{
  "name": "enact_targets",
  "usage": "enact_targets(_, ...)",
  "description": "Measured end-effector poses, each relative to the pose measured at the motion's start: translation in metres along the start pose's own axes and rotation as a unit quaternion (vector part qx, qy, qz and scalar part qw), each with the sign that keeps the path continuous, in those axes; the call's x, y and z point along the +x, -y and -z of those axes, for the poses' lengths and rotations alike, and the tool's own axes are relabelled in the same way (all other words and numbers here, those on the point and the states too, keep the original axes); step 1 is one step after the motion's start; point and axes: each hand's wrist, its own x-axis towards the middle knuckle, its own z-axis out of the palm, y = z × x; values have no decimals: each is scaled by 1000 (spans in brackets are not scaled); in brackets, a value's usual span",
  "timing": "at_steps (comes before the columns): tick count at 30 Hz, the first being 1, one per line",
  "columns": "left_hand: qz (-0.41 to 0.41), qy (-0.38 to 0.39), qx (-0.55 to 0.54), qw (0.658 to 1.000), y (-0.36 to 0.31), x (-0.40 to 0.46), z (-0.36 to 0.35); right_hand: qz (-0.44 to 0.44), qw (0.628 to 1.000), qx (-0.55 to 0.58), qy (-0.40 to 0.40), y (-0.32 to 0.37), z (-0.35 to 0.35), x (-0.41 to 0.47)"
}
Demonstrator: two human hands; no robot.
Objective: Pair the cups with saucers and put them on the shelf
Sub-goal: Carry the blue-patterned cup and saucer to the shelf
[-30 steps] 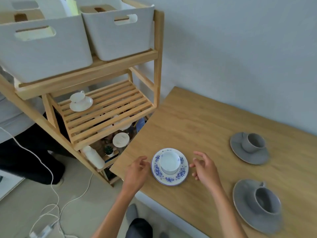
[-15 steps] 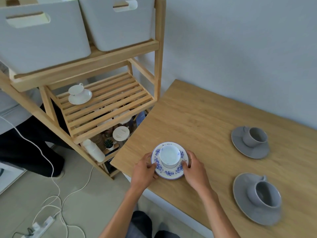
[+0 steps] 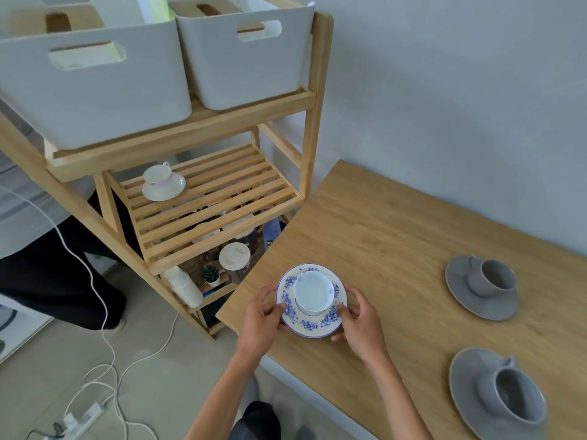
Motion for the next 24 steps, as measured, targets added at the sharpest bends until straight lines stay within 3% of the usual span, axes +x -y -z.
enact_targets(17,-3,-38,-84,996,-57,87,110,-24,994,74,81,104,-99,81)
enact_targets(24,-4,-48,-97,994,-74,143,149,11,995,33,94,142,-142,128)
